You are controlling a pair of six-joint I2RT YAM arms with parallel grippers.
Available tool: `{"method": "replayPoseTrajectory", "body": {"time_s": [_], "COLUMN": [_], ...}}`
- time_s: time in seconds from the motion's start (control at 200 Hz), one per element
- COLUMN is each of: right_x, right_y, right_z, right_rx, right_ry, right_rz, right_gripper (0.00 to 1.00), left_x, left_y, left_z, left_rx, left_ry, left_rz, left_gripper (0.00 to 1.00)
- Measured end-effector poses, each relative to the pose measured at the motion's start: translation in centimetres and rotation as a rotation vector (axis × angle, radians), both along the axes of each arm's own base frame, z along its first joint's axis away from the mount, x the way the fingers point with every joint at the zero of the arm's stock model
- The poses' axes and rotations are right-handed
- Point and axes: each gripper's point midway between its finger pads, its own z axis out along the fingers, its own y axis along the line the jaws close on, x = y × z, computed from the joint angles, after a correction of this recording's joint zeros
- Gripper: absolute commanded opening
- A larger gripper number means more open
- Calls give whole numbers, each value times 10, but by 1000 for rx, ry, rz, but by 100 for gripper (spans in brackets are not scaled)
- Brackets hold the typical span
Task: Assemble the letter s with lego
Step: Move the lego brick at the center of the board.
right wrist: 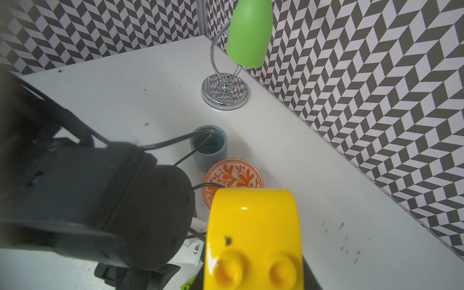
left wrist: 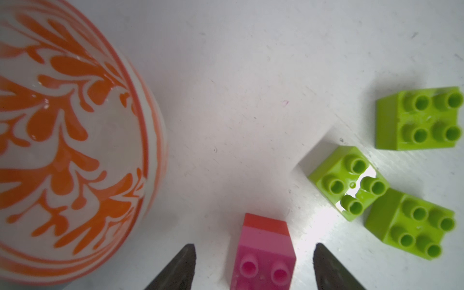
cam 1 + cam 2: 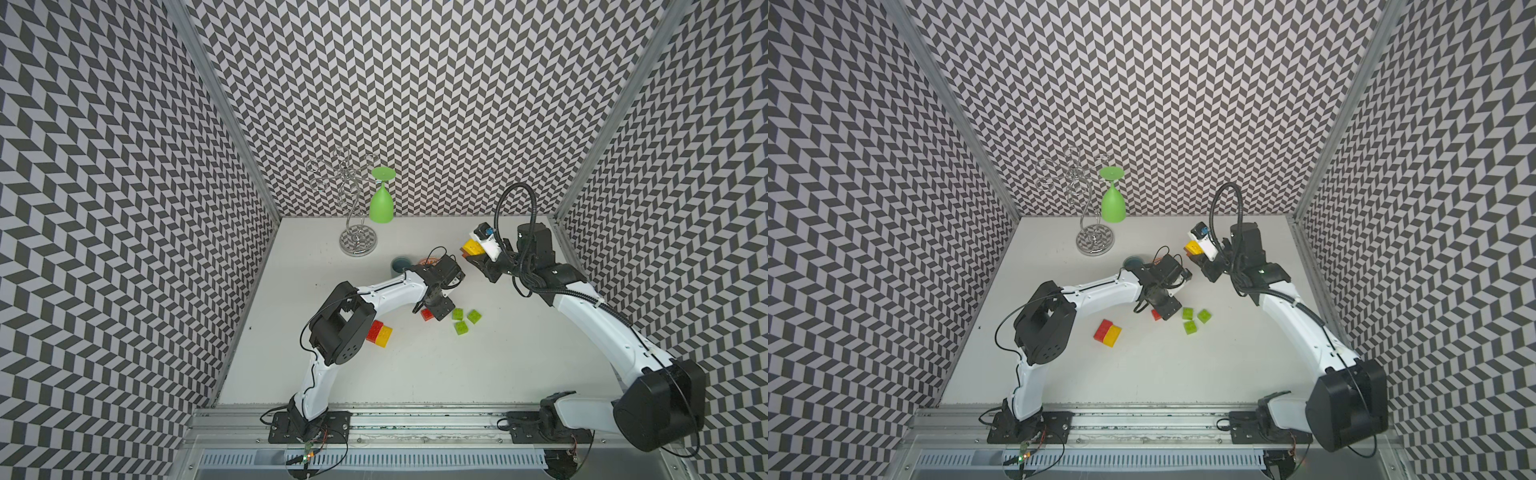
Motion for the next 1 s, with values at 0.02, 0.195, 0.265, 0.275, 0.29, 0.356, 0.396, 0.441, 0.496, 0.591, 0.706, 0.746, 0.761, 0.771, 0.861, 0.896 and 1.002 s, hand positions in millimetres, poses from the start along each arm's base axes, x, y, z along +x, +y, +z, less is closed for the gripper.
{"method": "replayPoseTrajectory", "body": {"time_s": [0.02,0.195,0.265,0.275,0.29,0.356,0.396,0.441,0.496,0.591,0.706,0.746,0.761,0.771,0.861,0.896,1.002], "right_x": [0,-1,-1,-1,-1,-1,-2,-3,-3,-4,-4,-4,-4,-4,-4,-4,-5], "right_y": [0,0,1,1,1,1,1,1,1,1,2,2,2,2,3,3,4], "right_z": [0,3,5,5,5,6,7,8,9,10,11,11,11,11,12,12,9], "right_rx": [0,9,11,12,12,14,16,17,18,21,24,24,25,25,29,30,31], "right_ry": [0,-14,-22,-23,-24,-26,-28,-30,-33,-38,-40,-40,-40,-41,-45,-46,-41], "right_rz": [0,3,4,4,4,6,8,9,10,12,16,17,17,17,22,23,27], "right_gripper": [21,21,20,21,20,20,20,20,20,20,20,19,19,19,19,19,19], "left_x": [-1,-8,-10,-10,-10,-13,-16,-21,-30,-44,-57,-62,-64,-65,-75,-79,-87], "left_y": [0,3,3,3,3,4,6,9,14,24,37,40,42,42,47,48,46], "left_z": [-1,-6,-7,-7,-7,-6,-7,-7,-7,-6,0,2,4,5,12,15,14], "left_rx": [2,22,27,28,28,30,36,41,53,72,86,88,87,86,78,74,60], "left_ry": [7,35,40,39,39,34,34,32,34,31,13,5,0,-5,-26,-34,-34], "left_rz": [-4,-42,-55,-61,-63,-80,-95,-112,-138,-188,-265,-301,-316,-327,-416,-456,-547], "left_gripper": [55,39,35,34,33,30,29,29,28,29,33,33,33,33,33,33,33]}}
